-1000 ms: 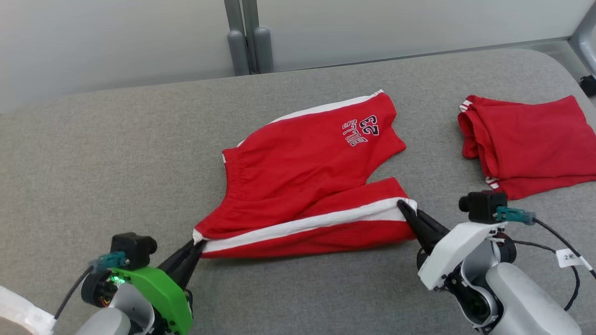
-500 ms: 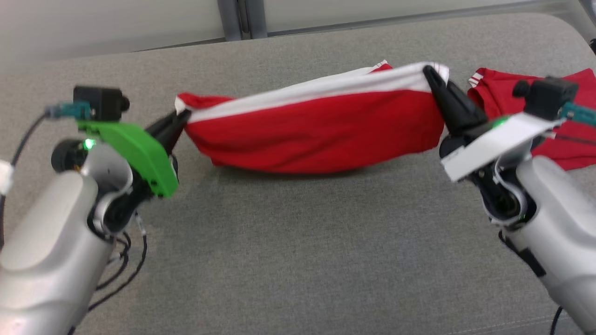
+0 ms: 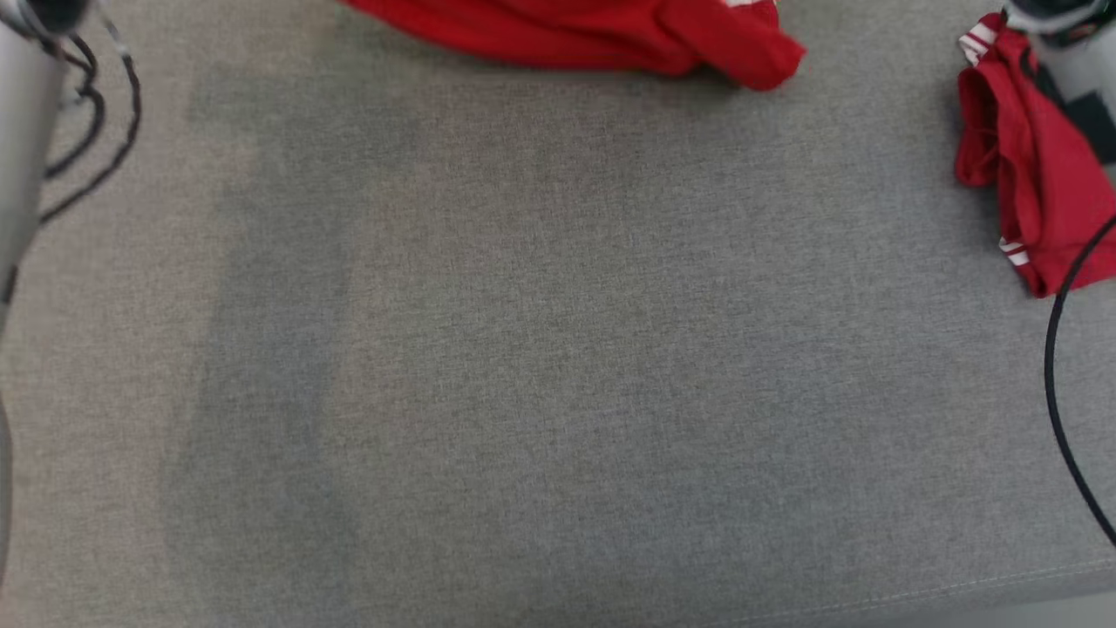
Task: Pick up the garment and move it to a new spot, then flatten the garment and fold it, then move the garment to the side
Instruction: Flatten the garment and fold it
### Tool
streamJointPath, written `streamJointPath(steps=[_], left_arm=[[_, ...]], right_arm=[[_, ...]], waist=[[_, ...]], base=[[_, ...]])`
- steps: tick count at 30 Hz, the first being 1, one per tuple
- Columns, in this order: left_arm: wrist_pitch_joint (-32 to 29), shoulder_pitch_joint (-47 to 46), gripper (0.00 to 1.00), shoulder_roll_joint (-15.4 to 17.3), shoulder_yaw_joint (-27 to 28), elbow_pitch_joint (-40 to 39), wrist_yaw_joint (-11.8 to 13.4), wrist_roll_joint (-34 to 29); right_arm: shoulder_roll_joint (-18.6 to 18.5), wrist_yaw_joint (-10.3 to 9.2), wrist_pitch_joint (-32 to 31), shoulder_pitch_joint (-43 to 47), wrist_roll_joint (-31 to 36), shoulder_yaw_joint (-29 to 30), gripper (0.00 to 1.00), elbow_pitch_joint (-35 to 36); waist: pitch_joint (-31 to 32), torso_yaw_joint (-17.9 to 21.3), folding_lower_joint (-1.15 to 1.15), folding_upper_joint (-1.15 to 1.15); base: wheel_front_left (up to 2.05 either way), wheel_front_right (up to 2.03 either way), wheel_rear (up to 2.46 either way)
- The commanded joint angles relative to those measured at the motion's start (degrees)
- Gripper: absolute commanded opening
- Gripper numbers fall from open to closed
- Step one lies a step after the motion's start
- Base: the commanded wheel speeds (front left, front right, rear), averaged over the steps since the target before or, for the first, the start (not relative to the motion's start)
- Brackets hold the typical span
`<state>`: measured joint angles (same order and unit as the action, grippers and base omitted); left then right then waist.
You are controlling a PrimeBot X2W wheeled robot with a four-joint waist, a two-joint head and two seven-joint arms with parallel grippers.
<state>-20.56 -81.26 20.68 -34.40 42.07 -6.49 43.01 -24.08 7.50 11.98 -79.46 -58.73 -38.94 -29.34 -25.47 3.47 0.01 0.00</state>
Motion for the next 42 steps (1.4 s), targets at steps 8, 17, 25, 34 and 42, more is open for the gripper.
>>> streamJointPath(steps=[8, 17, 25, 34, 42], left_arm=[[2.47, -15.31, 0.0, -2.53, 1.51, 8.18, -0.46, 0.06], [6.48, -18.26, 0.0, -2.89, 0.87, 13.32, -0.94, 1.17], [4.32, -5.8, 0.0, 0.43, -6.72, 7.33, -1.04, 7.43], [-5.11, 12.23, 0.0, 8.67, -14.04, -2.88, -1.05, 17.81], [-12.73, 26.08, 0.0, 13.05, -16.32, -12.06, 0.26, 24.66]], right_arm=[[-0.28, -0.03, 2.7, -17.09, -0.65, -3.07, 0.0, -5.26], [-1.55, -0.03, 3.28, -21.02, -1.9, -7.37, 0.0, -5.01], [-4.46, -0.03, 3.02, -10.41, -4.87, -15.28, 0.0, -1.22], [-12.39, -0.03, -4.07, 3.53, -12.68, -26.97, 0.0, 8.22], [-21.65, -0.06, -14.46, 14.15, -13.91, -33.54, 0.0, 19.69]], waist=[[-6.57, 0.8, -0.01, 0.0], [-6.93, 1.2, -0.01, 0.0], [-4.39, 1.1, -0.01, 0.0], [4.09, 0.61, -0.01, 0.0], [12.98, 0.39, -0.01, 0.0]], base=[[0.0, 0.0, 0.0], [0.0, 0.0, 0.0], [0.0, 0.0, 0.0], [0.0, 0.0, 0.0], [0.0, 0.0, 0.0]])
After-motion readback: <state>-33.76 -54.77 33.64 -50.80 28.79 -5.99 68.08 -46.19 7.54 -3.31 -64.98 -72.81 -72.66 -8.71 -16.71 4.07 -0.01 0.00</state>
